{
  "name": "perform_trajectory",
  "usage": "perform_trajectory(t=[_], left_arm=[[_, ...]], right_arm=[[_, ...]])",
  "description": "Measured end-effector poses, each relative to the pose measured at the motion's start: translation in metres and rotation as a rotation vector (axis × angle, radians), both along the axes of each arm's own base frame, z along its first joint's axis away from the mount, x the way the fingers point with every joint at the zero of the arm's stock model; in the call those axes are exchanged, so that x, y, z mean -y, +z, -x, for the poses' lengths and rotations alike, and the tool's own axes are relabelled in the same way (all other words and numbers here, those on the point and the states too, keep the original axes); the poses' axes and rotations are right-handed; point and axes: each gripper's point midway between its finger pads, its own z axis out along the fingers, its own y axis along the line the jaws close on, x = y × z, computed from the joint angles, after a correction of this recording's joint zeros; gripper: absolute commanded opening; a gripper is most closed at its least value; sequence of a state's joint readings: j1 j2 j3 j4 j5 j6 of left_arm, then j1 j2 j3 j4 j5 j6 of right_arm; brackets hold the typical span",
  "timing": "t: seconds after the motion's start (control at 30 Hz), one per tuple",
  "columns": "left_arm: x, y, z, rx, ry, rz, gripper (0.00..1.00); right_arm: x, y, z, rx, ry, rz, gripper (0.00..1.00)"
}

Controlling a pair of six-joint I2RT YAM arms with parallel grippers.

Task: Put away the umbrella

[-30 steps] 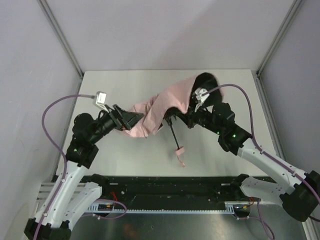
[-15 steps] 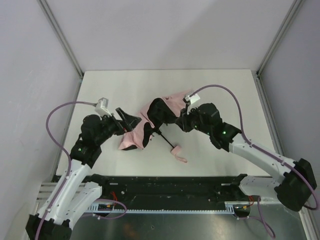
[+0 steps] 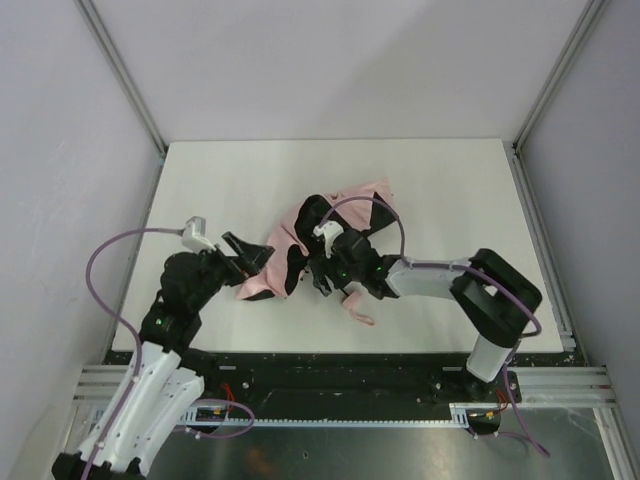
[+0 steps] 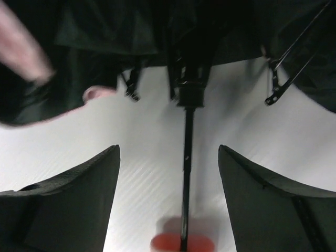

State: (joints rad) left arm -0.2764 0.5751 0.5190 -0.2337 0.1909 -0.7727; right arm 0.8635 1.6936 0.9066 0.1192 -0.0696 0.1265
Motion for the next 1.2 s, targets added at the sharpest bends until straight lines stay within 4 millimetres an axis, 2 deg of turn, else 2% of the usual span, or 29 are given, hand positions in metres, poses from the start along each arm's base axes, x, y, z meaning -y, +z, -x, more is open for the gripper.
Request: perform_trajectory(t=[0.13, 0.27, 0.33, 0.43, 0.47, 0.6, 0.73, 0.8, 0.87, 1.07, 1.1, 1.13, 1.2], left_arm=[[-0.005, 0.009, 0.010, 0.057, 0.022, 0.033, 0.99], [-0.009, 0.018, 0.014, 0.095, 0.037, 0.044, 0.99], [-0.012, 0.017, 0.013, 0.093, 0.054, 0.039, 0.99], [-0.016, 0.014, 0.012, 0.078, 0.080, 0.029, 0.99], [-0.017, 0.013, 0.011, 0.073, 0.086, 0.026, 1.00], [-0.021, 0.020, 0.009, 0.057, 0.110, 0.019, 0.99], [-0.022, 0.038, 0.008, 0.085, 0.116, 0.019, 0.99], [-0.023, 0.048, 0.007, 0.103, 0.118, 0.018, 0.99], [-0.023, 0.060, 0.006, 0.120, 0.116, 0.023, 0.99], [-0.008, 0.092, 0.004, 0.151, 0.033, 0.059, 0.99], [-0.005, 0.095, 0.002, 0.150, 0.015, 0.069, 0.99], [0.002, 0.097, 0.001, 0.150, -0.017, 0.085, 0.99], [0.013, 0.100, -0.001, 0.144, -0.075, 0.124, 0.99]], right_arm=[[-0.004, -0.017, -0.025, 0.064, -0.097, 0.027, 0.67], [-0.006, -0.029, -0.050, 0.146, -0.190, 0.041, 0.46], [-0.010, -0.034, -0.056, 0.194, -0.226, 0.049, 0.35], [-0.025, -0.034, -0.060, 0.277, -0.267, 0.035, 0.11], [-0.030, -0.033, -0.059, 0.296, -0.270, 0.027, 0.05], [-0.032, -0.035, -0.051, 0.337, -0.273, -0.019, 0.00], [-0.011, -0.030, -0.038, 0.283, -0.195, -0.101, 0.00], [0.002, -0.018, -0.034, 0.234, -0.150, -0.165, 0.00], [0.011, 0.009, -0.032, 0.201, -0.101, -0.261, 0.00], [0.031, 0.123, -0.025, 0.247, 0.026, -0.567, 0.00], [0.032, 0.133, -0.023, 0.255, 0.041, -0.591, 0.00], [0.038, 0.157, -0.017, 0.280, 0.073, -0.647, 0.00], [0.044, 0.181, -0.010, 0.301, 0.111, -0.701, 0.00]])
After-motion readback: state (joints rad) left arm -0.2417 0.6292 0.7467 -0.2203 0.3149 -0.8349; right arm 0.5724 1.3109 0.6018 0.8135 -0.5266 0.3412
